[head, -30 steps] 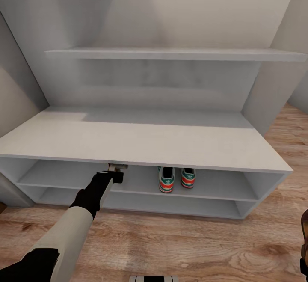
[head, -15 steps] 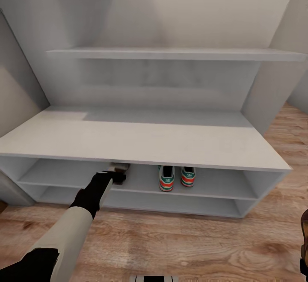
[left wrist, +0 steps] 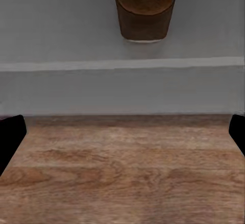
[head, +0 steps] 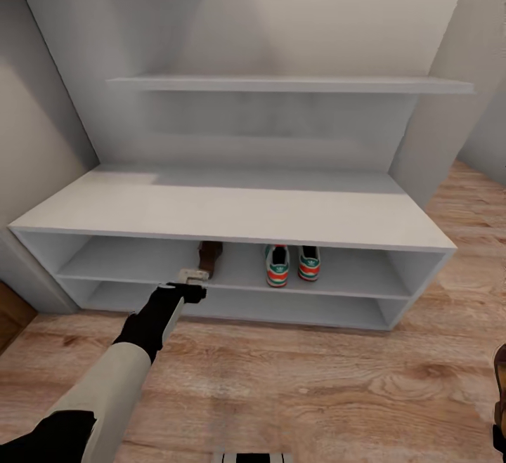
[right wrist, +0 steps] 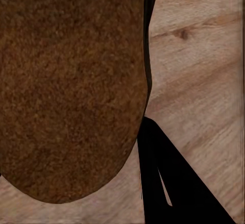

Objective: Pick up the two gym shoes and the two sandals from the corridor floor and place them onto the hallstand (shoe rack) in the corridor, making sure they are on the rack and not on the floor. Arrange them so the two gym shoes are next to each other and the two sandals are next to each other.

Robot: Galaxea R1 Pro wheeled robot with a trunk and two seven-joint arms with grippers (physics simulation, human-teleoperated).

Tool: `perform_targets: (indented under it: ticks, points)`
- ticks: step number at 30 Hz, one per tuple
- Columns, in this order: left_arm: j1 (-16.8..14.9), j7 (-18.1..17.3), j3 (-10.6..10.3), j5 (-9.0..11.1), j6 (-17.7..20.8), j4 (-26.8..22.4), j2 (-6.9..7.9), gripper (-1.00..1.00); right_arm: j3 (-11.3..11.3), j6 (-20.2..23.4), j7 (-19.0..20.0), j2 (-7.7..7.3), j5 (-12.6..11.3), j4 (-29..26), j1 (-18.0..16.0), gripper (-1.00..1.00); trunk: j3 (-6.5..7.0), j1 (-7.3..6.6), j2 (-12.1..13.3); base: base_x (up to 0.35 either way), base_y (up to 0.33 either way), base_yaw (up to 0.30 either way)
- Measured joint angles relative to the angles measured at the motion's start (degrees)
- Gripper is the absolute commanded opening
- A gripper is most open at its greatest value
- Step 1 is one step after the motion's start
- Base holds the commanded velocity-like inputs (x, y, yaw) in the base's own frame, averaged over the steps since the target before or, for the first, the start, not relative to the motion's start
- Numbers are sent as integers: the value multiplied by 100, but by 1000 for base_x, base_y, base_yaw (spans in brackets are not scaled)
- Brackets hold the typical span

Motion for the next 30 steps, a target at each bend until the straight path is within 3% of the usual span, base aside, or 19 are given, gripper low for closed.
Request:
perform_targets:
  ticks: [7,9,11,16,19,21,22,23,24,27,30]
  points:
    - [409,14,27,15,-333,-70,133,100,3,0,-1,1,0,0,1,-100,0,0,0,-313,89,0]
    - [739,10,58,30,-838,-70,263,100,1,0,-6,1,0,6,-1,-100,-1,-2,0,-124,41,0]
    - [944,12,102,40,-1136,-69,299,100,-1,0,-8,0,-2,6,-1,-100,0,-2,0,-53,18,0]
    - [1850,-90,490,87,-2153,-71,422,100,-1,0,-9,6,-1,14,1,-100,-1,-3,0,-11,4,0]
    - [2299,-466,664,169,-2706,-33,568,100,1,0,-9,16,-1,16,1,-100,-1,-3,0,-2,1,0]
    - [2751,-1119,868,307,-3244,-15,786,100,3,-1,-8,51,1,17,2,-100,-1,-3,0,0,0,0]
    - [2857,-1271,927,352,-3367,-13,842,100,4,-1,-9,57,0,16,2,-100,0,-4,0,0,0,0]
    - [3023,-1550,1056,445,-3580,-9,935,100,2,0,-9,65,-1,16,2,-100,-1,-3,0,0,0,0]
    - [3326,-2044,1355,658,-3952,10,1065,100,6,-1,-7,78,0,17,0,-100,0,-4,0,0,0,0]
    - [3736,-2413,1728,823,-4430,123,1150,100,4,-1,-3,86,-1,17,1,-100,-1,-4,0,0,0,0]
    - [3897,-2490,1851,873,-4675,242,1195,100,1,0,-1,87,-1,17,2,-100,0,-4,0,0,0,0]
